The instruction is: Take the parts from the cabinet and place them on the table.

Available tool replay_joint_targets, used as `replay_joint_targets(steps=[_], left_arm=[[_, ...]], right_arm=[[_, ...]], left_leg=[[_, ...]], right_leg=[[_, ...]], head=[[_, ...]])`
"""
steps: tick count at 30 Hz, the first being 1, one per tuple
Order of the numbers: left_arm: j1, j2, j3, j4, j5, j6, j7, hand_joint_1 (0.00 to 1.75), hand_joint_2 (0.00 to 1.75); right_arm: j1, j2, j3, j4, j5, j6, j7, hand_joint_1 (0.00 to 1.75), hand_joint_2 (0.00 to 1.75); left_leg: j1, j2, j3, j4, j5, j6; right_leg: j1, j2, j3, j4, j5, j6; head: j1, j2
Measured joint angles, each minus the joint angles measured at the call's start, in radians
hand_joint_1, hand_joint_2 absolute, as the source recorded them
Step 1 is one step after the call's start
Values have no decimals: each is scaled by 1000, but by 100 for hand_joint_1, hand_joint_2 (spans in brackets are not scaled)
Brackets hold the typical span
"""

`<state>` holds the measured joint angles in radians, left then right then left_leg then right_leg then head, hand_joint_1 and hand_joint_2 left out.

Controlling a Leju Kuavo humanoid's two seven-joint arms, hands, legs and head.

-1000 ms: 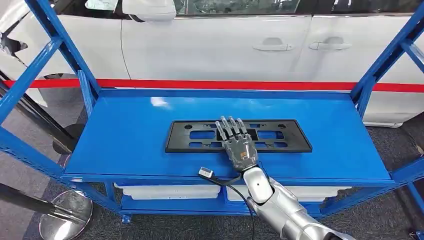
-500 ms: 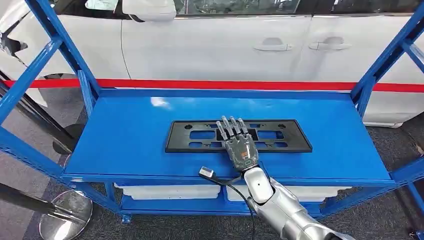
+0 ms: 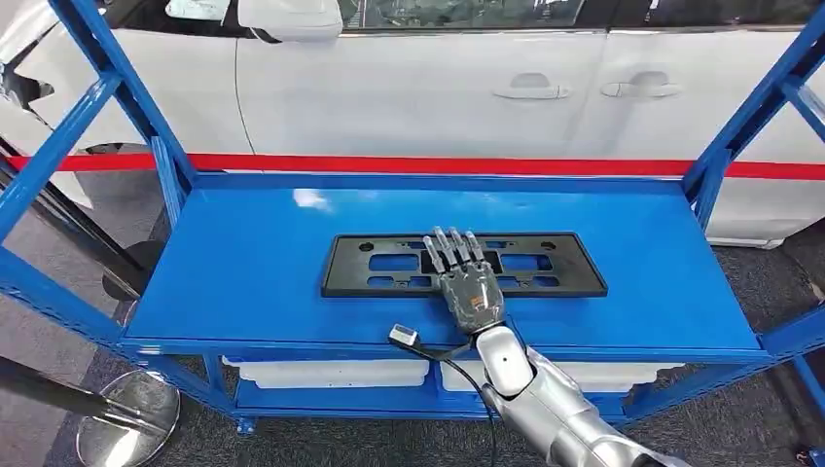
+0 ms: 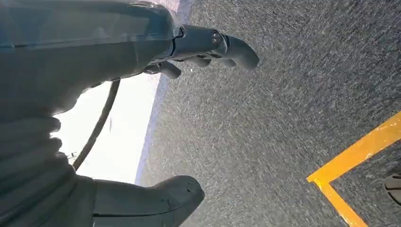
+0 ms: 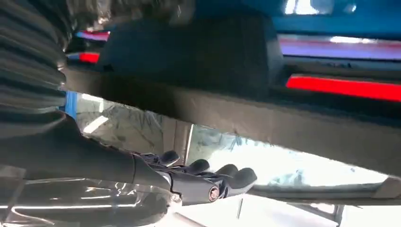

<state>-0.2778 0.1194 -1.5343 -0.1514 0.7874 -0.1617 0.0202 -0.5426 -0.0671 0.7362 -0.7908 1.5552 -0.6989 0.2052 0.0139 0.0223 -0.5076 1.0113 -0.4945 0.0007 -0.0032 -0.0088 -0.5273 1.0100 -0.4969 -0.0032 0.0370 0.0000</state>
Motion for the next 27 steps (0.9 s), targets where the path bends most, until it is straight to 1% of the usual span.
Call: replay_joint_targets(steps=[2, 5, 11, 16, 27], left_arm=[[4, 0, 0, 0, 3, 2, -11, 0, 175], [9, 1, 0, 0, 5, 2, -18, 0, 175], [11, 1, 0, 0, 5, 2, -19, 0, 175], [11, 1, 0, 0, 5, 2, -19, 0, 175], [12, 2, 0, 0, 13, 4, -29, 0, 175]], right_arm=[[29, -5, -37, -7, -1, 0, -38, 175, 175], [54, -11, -77, -21, 2, 0, -64, 175, 175], [77, -18, -112, -30, 3, -1, -71, 175, 175], [80, -19, -124, -37, 10, -3, -75, 175, 175], [94, -19, -174, -53, 11, -3, -127, 175, 175]], left_leg=[[0, 0, -1, 0, 0, 0], [0, 0, -1, 0, 0, 0], [0, 0, 0, 0, 0, 0], [0, 0, 0, 0, 0, 0], [0, 0, 0, 0, 0, 0]], right_leg=[[0, 0, 0, 0, 0, 0], [0, 0, 0, 0, 0, 0], [0, 0, 0, 0, 0, 0], [0, 0, 0, 0, 0, 0], [0, 0, 1, 0, 0, 0]], head=[[0, 0], [0, 0], [0, 0], [0, 0], [0, 0]])
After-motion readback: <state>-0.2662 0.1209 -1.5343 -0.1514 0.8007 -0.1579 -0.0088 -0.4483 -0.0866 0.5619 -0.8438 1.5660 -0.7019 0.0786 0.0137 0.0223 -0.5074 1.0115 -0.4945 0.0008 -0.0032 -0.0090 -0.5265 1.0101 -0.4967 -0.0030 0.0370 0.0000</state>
